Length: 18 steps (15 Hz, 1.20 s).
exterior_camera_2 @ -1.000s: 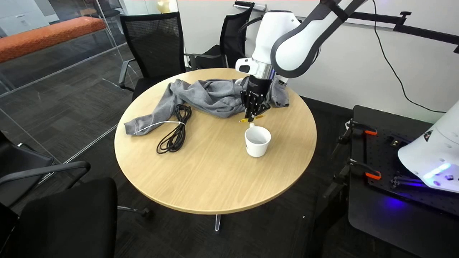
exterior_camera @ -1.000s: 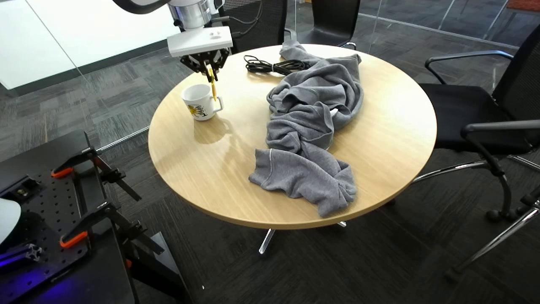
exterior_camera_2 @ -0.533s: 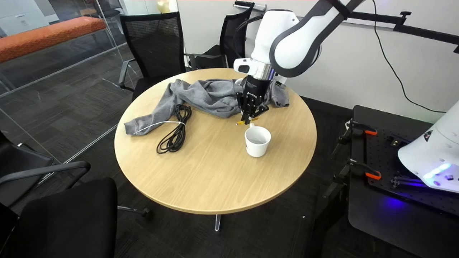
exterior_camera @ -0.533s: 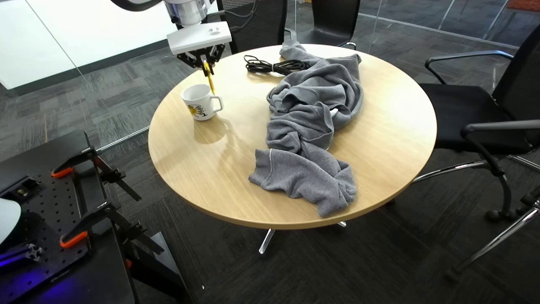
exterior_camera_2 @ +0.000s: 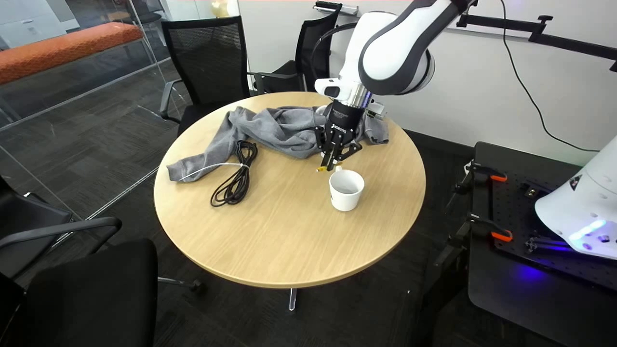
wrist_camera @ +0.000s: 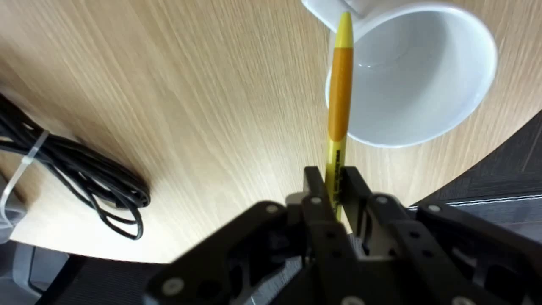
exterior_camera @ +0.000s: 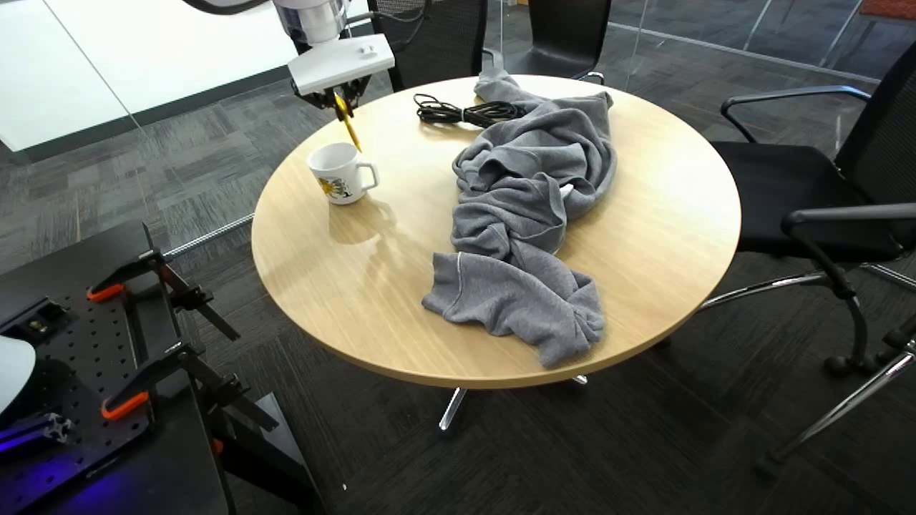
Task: Move the white mug forward, place the yellow pen inside the white mug
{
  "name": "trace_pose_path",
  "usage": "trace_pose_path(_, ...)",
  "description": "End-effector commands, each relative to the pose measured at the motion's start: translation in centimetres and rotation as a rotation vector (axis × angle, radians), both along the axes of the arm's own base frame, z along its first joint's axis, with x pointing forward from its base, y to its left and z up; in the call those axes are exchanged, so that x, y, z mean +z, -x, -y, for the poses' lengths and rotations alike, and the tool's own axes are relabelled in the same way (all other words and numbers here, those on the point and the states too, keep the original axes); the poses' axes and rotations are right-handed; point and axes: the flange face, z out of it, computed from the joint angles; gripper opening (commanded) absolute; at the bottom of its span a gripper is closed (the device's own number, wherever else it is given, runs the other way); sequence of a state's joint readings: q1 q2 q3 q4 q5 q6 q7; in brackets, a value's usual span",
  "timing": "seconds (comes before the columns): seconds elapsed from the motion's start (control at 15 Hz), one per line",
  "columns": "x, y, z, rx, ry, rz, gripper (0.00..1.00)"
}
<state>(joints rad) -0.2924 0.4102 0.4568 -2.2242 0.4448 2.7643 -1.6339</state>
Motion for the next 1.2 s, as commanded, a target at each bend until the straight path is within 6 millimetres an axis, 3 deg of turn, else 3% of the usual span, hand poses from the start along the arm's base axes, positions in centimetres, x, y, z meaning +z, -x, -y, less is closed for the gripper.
trace_pose_path(0.0,0.5,0.5,0.4,0.055,-0.044,0.031,0.04)
trace_pose_path(1.13,-1.1,2.9,3.2,0.355,-0.269,-0.009,0.04)
